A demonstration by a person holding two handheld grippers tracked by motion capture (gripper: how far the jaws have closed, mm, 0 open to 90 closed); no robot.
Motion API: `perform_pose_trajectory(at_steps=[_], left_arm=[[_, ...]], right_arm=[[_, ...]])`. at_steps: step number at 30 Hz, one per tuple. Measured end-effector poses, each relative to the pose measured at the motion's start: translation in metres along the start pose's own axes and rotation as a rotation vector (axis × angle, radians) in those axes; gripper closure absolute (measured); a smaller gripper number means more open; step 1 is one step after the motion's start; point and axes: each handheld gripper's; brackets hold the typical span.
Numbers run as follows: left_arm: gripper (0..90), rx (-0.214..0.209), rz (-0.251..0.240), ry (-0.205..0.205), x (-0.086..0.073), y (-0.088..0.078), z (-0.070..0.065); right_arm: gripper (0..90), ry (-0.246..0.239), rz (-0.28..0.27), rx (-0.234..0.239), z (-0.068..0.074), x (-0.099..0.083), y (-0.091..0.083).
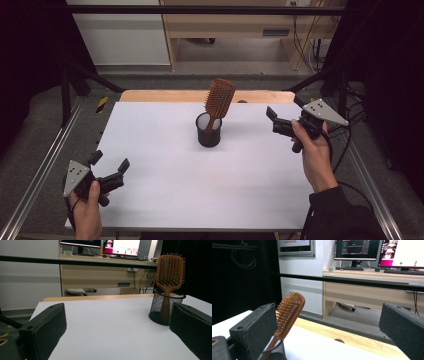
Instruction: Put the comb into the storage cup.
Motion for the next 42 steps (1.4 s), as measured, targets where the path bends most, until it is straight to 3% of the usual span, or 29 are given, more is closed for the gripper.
perform_pose_trajectory(at_steps=[14,25,42], left_arm=[[1.4,0.011,-0.001,-0.006,0.000,0.000,0.002],[1.3,0.010,-0.001,-0.006,0.000,0.000,0.002],[1.2,0.001,0.007,0.002,-0.002,0.001,0.000]], right_arm=[[1.6,-0.016,0.020,0.004,0.001,-0.016,-0.015],[1.9,0.016,0.040,0.005,-0.002,-0.031,-0.032],[3.6,0.032,0.088,-0.018,-0.005,-0.079,-0.062]])
Point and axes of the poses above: each handheld gripper's, and its own axes: y roughly forward along the jaws, x roughly out of its top, z roughly to its left, and after that the axes turned 13 degrees about -y, right-handed
